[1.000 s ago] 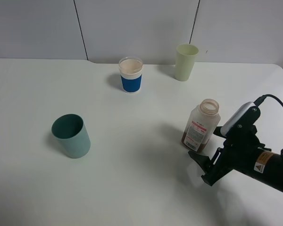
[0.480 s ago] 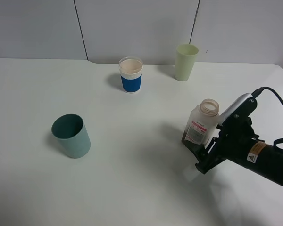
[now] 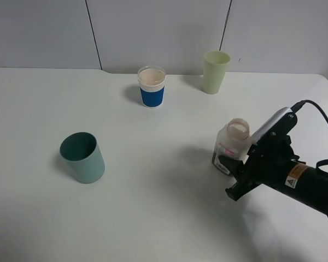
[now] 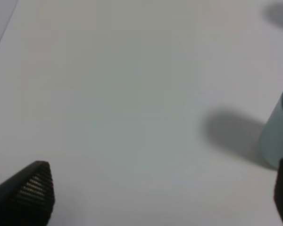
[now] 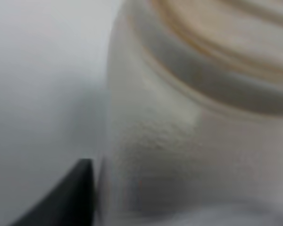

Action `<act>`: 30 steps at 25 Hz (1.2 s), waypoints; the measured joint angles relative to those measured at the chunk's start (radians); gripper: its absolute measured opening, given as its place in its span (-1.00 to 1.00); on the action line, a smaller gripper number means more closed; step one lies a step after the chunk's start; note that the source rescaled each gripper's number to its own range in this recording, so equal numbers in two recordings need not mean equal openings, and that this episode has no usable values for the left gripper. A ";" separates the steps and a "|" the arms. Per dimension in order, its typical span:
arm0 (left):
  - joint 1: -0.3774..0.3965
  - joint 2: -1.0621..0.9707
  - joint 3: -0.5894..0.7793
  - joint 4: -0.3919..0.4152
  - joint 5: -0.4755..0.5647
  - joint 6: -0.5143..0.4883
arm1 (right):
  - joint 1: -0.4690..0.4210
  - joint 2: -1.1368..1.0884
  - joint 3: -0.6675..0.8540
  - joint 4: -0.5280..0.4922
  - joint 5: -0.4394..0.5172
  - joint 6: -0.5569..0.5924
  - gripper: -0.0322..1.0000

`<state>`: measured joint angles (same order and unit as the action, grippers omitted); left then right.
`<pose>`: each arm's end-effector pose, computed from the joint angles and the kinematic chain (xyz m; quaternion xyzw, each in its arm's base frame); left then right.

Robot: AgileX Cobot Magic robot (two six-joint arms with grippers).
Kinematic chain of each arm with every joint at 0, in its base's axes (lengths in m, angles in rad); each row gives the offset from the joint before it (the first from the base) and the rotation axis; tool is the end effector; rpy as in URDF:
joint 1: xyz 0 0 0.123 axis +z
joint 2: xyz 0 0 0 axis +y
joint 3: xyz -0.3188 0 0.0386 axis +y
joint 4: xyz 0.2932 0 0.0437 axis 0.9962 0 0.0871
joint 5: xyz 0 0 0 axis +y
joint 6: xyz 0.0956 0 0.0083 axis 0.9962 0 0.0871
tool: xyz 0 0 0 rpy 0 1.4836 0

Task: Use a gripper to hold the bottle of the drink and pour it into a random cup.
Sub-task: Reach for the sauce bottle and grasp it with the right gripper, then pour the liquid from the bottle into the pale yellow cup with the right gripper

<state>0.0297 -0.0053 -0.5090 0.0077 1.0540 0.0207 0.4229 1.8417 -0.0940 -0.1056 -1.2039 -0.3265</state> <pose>0.0010 0.0007 0.3002 -0.0040 0.8477 0.0172 0.5302 0.1781 0.0905 0.0812 -0.3494 0.7734 0.0572 0.5258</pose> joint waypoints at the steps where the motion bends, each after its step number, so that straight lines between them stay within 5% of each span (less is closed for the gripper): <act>1: 0.000 0.000 0.000 0.000 0.000 0.000 | 0.000 0.000 0.000 0.002 0.000 0.000 -0.91; 30: 0.000 0.000 0.000 0.000 0.000 0.000 | 0.000 -0.061 -0.020 0.004 0.008 0.153 -0.92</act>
<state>0.0297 -0.0053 -0.5090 0.0077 1.0540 0.0207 0.4229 1.7807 -0.1143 -0.1019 -1.1964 -0.1732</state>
